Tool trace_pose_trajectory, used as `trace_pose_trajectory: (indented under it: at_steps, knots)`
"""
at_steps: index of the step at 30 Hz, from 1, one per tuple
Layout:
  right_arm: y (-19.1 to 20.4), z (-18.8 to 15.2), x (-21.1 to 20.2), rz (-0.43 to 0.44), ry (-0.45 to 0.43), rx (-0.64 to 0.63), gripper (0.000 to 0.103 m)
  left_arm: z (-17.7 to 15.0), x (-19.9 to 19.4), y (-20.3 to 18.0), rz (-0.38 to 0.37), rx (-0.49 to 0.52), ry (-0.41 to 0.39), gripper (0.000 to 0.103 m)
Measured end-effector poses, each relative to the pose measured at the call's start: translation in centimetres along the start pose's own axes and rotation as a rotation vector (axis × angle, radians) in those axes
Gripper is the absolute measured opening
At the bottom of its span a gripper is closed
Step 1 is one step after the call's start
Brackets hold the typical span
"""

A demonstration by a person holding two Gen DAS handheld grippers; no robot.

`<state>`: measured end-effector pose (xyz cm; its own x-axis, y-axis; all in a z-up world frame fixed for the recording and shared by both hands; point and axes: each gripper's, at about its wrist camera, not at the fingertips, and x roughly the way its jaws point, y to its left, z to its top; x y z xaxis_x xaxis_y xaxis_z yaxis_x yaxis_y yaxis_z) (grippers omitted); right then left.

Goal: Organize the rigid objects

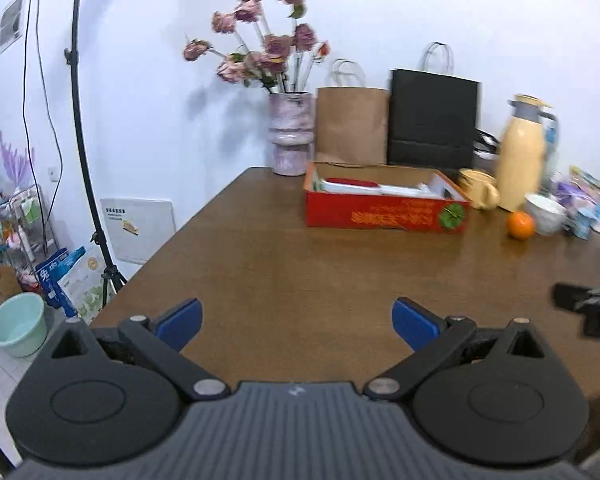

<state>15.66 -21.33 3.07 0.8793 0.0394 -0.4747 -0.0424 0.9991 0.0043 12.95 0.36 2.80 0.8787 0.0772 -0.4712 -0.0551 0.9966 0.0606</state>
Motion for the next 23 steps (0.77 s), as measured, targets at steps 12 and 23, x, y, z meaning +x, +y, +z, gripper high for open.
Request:
trace_pose_trajectory:
  at_steps: [12, 23]
  knots:
    - [2.8, -6.8, -8.1, 0.019, 0.005, 0.026, 0.103, -6.4, -6.0, 1.1, 0.0, -0.032, 0.058, 0.103]
    - [2.1, -6.5, -7.5, 0.008, 0.016, 0.031, 0.103, -6.0, -6.3, 0.4, 0.008, 0.005, 0.024, 0.103]
